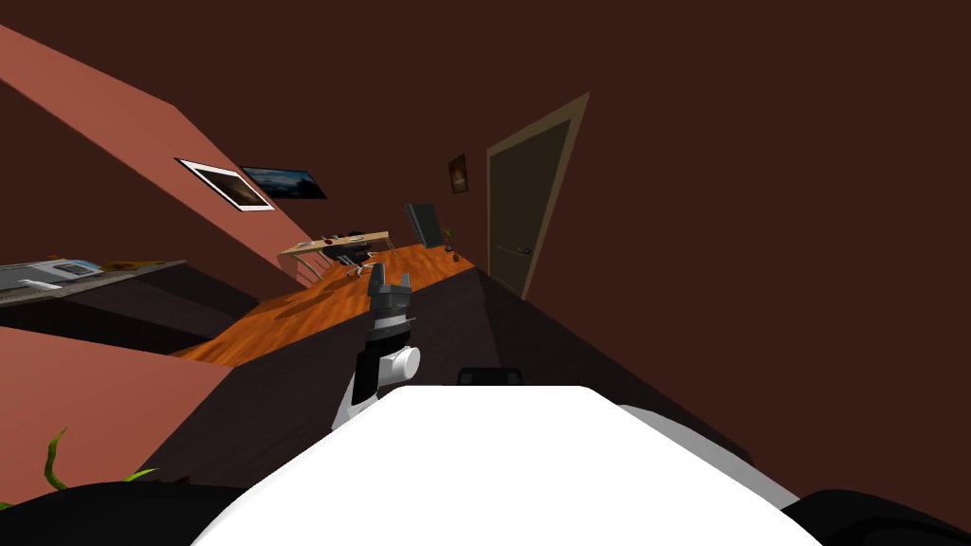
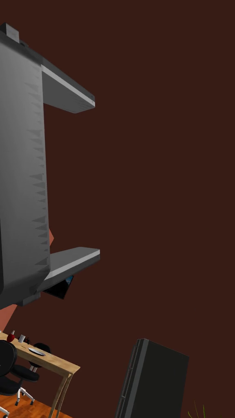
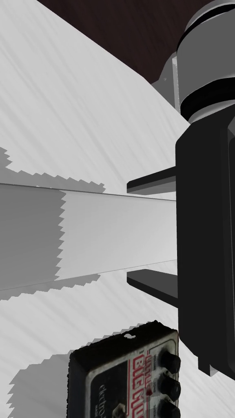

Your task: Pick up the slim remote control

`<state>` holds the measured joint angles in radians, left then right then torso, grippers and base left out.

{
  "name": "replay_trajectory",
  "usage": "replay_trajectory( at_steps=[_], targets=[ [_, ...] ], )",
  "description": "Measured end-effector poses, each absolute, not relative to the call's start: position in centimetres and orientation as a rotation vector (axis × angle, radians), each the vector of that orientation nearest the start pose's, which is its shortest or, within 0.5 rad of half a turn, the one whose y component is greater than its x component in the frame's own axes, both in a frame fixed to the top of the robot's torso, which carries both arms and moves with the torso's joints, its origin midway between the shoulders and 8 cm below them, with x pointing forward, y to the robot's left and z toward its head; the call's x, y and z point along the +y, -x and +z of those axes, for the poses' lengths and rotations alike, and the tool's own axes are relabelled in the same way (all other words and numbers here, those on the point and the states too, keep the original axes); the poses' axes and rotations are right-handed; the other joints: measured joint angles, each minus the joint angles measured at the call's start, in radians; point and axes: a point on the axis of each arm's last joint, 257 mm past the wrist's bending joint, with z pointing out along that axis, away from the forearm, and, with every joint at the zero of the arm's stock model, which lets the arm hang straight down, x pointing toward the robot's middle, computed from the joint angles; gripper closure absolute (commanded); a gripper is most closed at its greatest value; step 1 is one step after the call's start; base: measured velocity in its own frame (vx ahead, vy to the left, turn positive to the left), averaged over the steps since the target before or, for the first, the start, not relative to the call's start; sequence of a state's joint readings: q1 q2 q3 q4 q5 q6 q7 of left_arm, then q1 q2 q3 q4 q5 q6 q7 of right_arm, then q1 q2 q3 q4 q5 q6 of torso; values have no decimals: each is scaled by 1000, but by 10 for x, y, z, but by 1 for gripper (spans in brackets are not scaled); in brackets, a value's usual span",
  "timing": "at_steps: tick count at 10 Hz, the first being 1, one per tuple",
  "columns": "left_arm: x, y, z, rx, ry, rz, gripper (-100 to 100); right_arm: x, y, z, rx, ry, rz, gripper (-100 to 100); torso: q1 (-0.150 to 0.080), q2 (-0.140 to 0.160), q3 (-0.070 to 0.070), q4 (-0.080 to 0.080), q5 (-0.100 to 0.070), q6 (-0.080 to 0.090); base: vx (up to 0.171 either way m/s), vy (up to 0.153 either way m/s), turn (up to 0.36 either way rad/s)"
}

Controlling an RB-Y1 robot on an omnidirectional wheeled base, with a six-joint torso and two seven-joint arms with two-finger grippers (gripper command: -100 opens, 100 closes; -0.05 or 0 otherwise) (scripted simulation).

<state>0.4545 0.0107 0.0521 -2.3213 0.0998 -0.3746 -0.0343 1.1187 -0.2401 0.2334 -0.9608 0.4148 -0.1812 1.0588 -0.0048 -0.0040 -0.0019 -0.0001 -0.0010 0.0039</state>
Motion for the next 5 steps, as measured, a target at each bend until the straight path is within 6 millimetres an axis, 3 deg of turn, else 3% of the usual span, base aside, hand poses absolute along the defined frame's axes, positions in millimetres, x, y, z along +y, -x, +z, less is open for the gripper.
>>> replay_trajectory(
  at_steps=[1, 2, 3, 4, 5],
  targets=[
    [302, -355, 35, 597, 725, -1294, 0, -263, 296, -575, 3117, -149, -29, 100, 0, 0, 0, 0, 0, 0, 0, 0, 0],
    [302, -355, 35, 597, 725, -1294, 0, -263, 296, -575, 3117, -149, -29, 0, 0, 0, 0, 0, 0, 0, 0, 0, 0],
    [302, -355, 35, 597, 725, -1294, 0, -264, 296, -575, 3117, -149, -29, 100, 0, 0, 0, 0, 0, 0, 38, 24, -371],
    [302, -355, 35, 597, 726, -1294, 0, -276, 287, -580, 3100, -97, -31, 100, 0, -2, 1, 3, -3, 0, 54, 42, -376],
    [302, -355, 35, 597, 726, -1294, 0, -291, 279, -582, 3086, -37, -29, 100, -1, -2, 2, 6, -4, -1, 30, 36, -64]
  ],
)
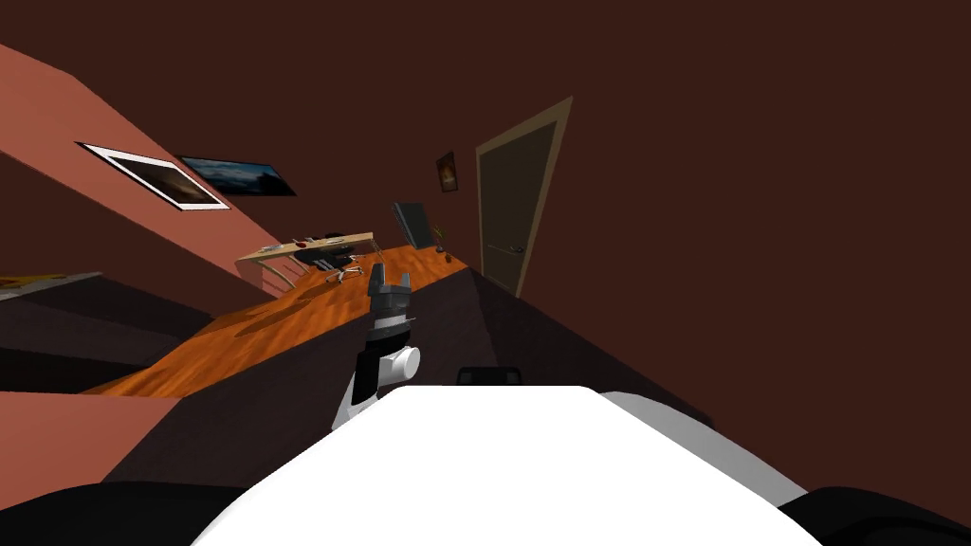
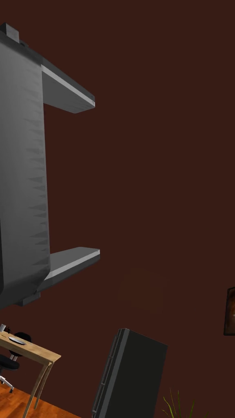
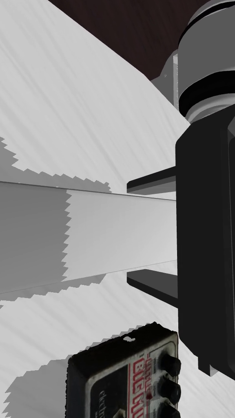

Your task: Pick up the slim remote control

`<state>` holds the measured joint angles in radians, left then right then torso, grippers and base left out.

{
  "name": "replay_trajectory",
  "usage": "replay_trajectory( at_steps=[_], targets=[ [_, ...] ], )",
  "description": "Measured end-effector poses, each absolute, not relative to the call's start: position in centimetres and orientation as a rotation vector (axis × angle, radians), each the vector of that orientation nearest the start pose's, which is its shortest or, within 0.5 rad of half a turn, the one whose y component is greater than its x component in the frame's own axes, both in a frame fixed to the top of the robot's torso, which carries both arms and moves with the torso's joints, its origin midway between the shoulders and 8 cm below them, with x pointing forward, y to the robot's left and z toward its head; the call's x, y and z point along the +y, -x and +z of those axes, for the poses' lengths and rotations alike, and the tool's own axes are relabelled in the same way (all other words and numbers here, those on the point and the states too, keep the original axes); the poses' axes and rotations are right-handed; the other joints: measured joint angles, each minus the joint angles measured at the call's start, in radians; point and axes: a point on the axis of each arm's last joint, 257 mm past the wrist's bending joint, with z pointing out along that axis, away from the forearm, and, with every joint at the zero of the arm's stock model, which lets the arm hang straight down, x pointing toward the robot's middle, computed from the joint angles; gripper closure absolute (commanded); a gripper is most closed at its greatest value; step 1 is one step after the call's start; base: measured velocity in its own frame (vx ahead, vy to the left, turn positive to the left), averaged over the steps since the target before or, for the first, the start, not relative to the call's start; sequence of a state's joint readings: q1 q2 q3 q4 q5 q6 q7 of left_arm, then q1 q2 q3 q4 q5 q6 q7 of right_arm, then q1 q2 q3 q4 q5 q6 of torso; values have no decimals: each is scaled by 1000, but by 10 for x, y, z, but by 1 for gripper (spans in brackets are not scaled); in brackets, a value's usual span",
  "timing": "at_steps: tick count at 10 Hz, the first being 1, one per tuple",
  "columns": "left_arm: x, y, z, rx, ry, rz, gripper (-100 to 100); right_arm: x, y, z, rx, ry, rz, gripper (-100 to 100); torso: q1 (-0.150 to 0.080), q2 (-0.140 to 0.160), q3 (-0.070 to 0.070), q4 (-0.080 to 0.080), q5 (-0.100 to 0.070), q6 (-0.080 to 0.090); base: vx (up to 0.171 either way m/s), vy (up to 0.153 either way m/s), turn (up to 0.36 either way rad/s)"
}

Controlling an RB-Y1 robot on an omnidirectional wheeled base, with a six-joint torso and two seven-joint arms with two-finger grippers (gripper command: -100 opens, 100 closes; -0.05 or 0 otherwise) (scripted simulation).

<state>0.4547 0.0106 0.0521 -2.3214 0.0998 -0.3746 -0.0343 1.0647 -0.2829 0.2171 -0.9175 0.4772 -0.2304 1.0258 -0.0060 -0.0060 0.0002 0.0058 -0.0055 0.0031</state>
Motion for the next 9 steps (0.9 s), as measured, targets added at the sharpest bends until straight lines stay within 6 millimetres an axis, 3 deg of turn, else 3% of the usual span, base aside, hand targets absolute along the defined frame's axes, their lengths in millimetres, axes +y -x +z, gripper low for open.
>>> replay_trajectory(
  at_steps=[2, 4, 5, 7, 9],
  targets=[
    [302, -355, 35, 597, 725, -1294, 0, -293, 268, -583, 3070, -23, -14, 100, -2, 3, 2, 1, 0, -1, 19, 24, -128],
    [302, -355, 35, 597, 726, -1294, 0, -317, 242, -584, 3029, 71, -8, 100, -1, 1, 2, 3, -2, 0, 30, 43, -251],
    [302, -355, 35, 597, 725, -1294, 0, -321, 241, -585, 3029, 89, -3, 100, -2, 2, 3, 3, -3, -1, 41, 49, -397],
    [302, -355, 35, 597, 725, -1294, 0, -349, 222, -590, 3001, 173, 10, 100, -6, 1, 5, 8, -6, -4, 32, 42, -164],
    [302, -355, 35, 597, 725, -1294, 0, -349, 210, -591, 2987, 213, 26, 100, -11, 3, 6, 9, -7, -5, 27, 15, -174]
  ],
)
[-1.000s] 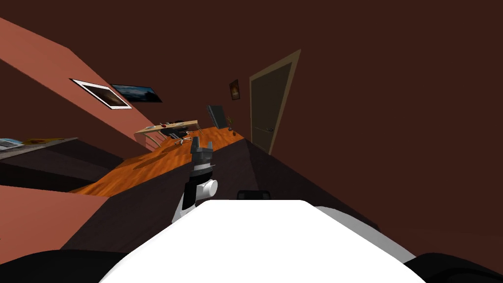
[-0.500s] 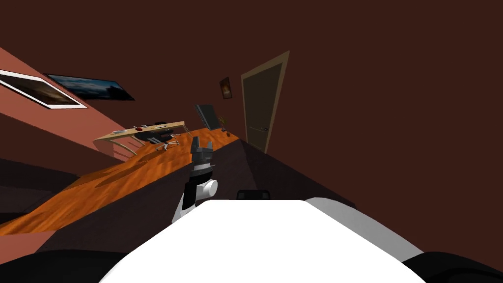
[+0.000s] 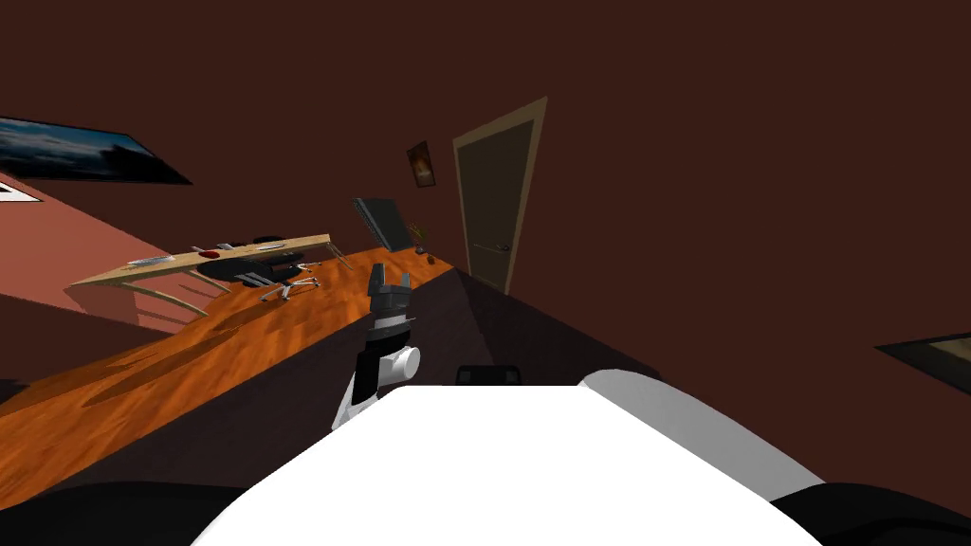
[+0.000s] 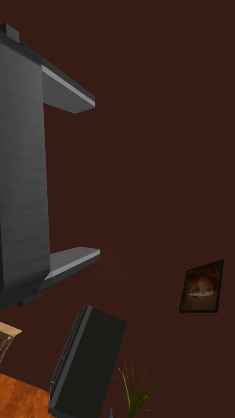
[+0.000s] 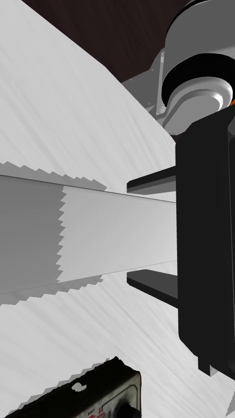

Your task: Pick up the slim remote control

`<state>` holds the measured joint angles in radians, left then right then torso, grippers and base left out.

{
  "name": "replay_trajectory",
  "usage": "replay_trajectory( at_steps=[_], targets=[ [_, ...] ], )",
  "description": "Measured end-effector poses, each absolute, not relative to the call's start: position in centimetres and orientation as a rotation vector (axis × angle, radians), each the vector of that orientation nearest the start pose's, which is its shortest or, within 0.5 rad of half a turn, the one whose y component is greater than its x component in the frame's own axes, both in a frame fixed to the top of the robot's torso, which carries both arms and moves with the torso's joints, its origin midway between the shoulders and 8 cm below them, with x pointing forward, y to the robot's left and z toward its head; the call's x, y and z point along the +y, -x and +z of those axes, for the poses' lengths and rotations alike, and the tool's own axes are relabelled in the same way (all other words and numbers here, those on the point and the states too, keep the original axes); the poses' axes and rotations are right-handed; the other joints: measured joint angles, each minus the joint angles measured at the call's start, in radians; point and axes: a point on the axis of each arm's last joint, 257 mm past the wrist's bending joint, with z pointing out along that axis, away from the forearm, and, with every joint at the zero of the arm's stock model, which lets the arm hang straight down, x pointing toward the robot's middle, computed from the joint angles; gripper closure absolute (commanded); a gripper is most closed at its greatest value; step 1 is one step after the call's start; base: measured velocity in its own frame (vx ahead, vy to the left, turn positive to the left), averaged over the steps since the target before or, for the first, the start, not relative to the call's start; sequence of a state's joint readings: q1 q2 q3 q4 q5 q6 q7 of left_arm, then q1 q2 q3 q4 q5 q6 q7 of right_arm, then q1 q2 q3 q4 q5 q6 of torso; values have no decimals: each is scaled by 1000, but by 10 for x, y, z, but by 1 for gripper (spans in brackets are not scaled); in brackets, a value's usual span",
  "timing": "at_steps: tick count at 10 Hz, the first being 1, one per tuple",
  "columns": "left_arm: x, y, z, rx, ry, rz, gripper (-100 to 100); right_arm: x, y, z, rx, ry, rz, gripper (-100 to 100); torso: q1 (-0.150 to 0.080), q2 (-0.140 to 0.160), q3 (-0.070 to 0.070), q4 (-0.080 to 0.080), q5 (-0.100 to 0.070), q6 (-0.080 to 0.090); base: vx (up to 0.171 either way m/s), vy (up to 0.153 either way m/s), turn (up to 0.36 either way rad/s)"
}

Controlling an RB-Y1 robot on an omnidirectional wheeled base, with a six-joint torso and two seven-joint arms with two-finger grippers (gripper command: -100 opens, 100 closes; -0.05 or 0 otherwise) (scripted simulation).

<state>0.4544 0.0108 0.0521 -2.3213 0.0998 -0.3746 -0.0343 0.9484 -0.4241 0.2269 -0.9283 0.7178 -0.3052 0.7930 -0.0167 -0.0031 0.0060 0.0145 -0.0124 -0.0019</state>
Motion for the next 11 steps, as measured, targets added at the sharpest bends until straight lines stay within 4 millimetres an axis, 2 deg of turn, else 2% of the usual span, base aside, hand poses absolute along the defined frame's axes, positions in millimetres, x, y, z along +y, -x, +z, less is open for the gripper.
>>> replay_trajectory(
  at_steps=[2, 3, 4, 5, 6, 8, 10, 11],
  targets=[
    [302, -355, 35, 597, 726, -1294, 0, -370, 188, -590, 2951, 300, 36, 100, 2, -2, -1, 0, 0, 1, 29, 47, -210],
    [302, -355, 35, 597, 725, -1295, 0, -375, 185, -592, 2952, 326, 42, 100, 2, 0, 0, 0, -1, 0, -4, 13, 12],
    [302, -355, 35, 597, 725, -1295, 0, -375, 184, -592, 2955, 343, 48, 100, 0, 1, 1, 0, -1, -1, 16, 37, -376],
    [302, -355, 35, 597, 726, -1294, 0, -388, 167, -591, 2934, 397, 54, 100, 1, 0, 0, 0, -1, 0, 31, 58, -341],
    [302, -355, 35, 597, 725, -1294, 0, -398, 158, -591, 2926, 421, 56, 100, 3, -1, -1, 0, 0, 0, 19, 40, -74],
    [302, -355, 35, 597, 725, -1295, 0, -401, 159, -591, 2932, 461, 66, 100, 0, 0, 0, 0, -1, -1, 16, 29, -129],
    [302, -355, 35, 597, 725, -1294, 0, -423, 133, -591, 2907, 551, 71, 100, 2, -1, -1, 0, -1, -1, 19, 51, -246],
    [302, -355, 35, 597, 725, -1295, 0, -427, 133, -589, 2911, 571, 75, 100, 1, -1, 0, 0, -1, -1, 2, 3, 13]
  ],
)
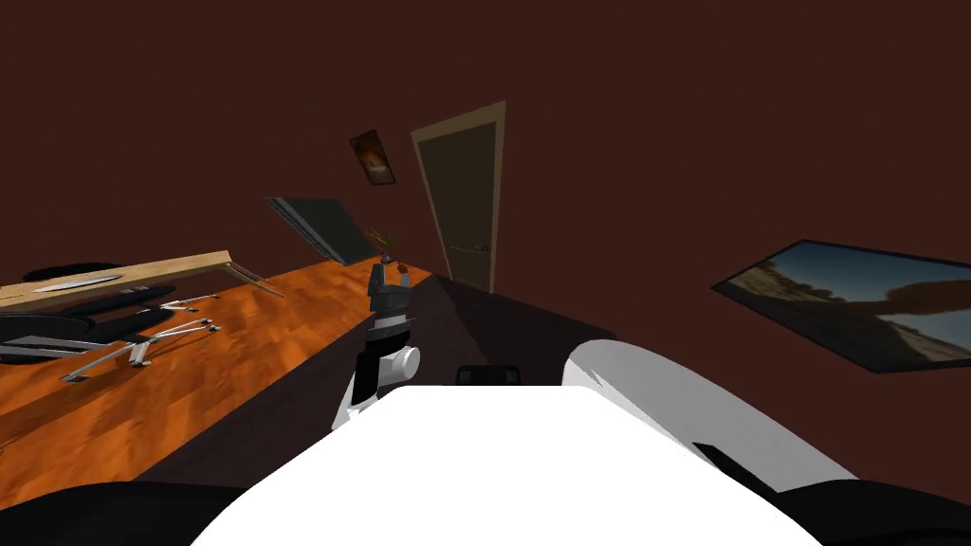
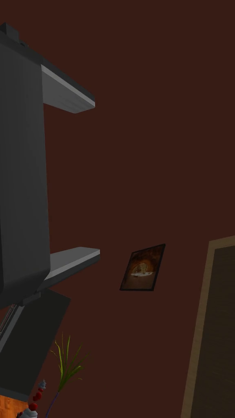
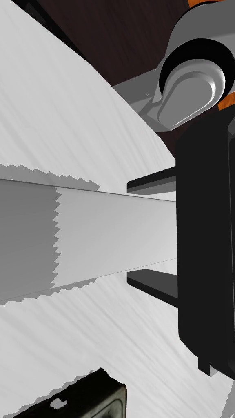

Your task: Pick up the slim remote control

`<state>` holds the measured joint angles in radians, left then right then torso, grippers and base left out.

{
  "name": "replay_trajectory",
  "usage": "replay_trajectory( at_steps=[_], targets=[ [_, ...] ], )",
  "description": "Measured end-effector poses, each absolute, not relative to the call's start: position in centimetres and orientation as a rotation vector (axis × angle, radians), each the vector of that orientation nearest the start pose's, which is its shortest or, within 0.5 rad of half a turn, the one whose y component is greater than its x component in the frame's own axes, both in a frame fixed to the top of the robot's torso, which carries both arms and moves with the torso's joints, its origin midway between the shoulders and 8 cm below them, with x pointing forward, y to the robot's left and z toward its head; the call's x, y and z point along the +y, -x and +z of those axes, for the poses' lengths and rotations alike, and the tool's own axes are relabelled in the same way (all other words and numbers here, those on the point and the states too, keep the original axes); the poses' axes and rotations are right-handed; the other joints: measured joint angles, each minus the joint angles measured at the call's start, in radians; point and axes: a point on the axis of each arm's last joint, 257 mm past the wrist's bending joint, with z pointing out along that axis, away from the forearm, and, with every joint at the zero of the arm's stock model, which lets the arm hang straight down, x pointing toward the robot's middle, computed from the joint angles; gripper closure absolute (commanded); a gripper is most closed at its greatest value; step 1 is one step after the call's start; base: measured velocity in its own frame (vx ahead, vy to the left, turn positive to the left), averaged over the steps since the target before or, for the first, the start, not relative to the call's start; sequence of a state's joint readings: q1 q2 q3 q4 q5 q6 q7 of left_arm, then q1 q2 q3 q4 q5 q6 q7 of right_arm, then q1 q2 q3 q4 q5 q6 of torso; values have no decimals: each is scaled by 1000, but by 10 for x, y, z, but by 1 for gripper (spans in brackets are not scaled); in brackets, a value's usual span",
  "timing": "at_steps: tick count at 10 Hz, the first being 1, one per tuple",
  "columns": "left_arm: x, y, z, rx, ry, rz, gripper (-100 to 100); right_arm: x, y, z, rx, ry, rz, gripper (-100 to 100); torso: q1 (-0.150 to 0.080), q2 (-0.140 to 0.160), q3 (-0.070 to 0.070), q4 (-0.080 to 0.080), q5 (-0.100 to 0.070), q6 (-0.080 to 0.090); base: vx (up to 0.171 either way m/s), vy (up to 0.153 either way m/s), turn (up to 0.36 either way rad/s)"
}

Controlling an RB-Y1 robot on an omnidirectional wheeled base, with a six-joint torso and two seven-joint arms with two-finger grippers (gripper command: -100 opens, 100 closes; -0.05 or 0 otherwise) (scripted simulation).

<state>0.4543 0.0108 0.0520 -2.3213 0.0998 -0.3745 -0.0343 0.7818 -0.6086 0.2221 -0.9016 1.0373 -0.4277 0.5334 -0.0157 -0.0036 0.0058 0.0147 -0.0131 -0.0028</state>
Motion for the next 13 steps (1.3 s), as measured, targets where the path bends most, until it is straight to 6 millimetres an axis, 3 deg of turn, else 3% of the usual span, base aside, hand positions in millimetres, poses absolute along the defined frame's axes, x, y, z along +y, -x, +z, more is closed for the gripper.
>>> replay_trajectory(
  at_steps=[1, 2, 4, 6, 8, 10, 12, 13],
  targets=[
    [302, -355, 35, 597, 725, -1295, 0, -428, 134, -589, 2916, 583, 79, 100, -2, 1, 0, 0, 0, -1, 20, 42, -350],
    [302, -355, 35, 597, 726, -1294, 0, -438, 119, -589, 2902, 631, 77, 100, 0, -1, 0, 0, 0, 0, 25, 63, -362],
    [302, -355, 35, 597, 725, -1295, 0, -455, 111, -585, 2905, 685, 78, 100, 0, 0, 0, 0, 1, 0, 16, 46, -222],
    [302, -355, 35, 597, 725, -1294, 0, -480, 86, -578, 2895, 762, 70, 100, 2, 0, 0, 0, 2, 2, 8, 54, -199],
    [302, -355, 35, 597, 725, -1295, 0, -489, 89, -577, 2914, 792, 67, 100, -1, 0, 0, 0, 1, 0, 11, 22, -140],
    [302, -355, 35, 597, 725, -1294, 0, -510, 68, -570, 2904, 872, 48, 100, 2, 0, -1, -1, 2, 3, 13, 53, -240],
    [302, -355, 35, 597, 725, -1295, 0, -522, 69, -567, 2927, 896, 40, 100, 0, 0, 0, 0, 1, 0, 1, 29, -151],
    [302, -355, 35, 597, 725, -1294, 0, -537, 55, -561, 2923, 928, 24, 100, 1, 0, 0, 0, 2, 2, 12, 70, -316]
  ],
)
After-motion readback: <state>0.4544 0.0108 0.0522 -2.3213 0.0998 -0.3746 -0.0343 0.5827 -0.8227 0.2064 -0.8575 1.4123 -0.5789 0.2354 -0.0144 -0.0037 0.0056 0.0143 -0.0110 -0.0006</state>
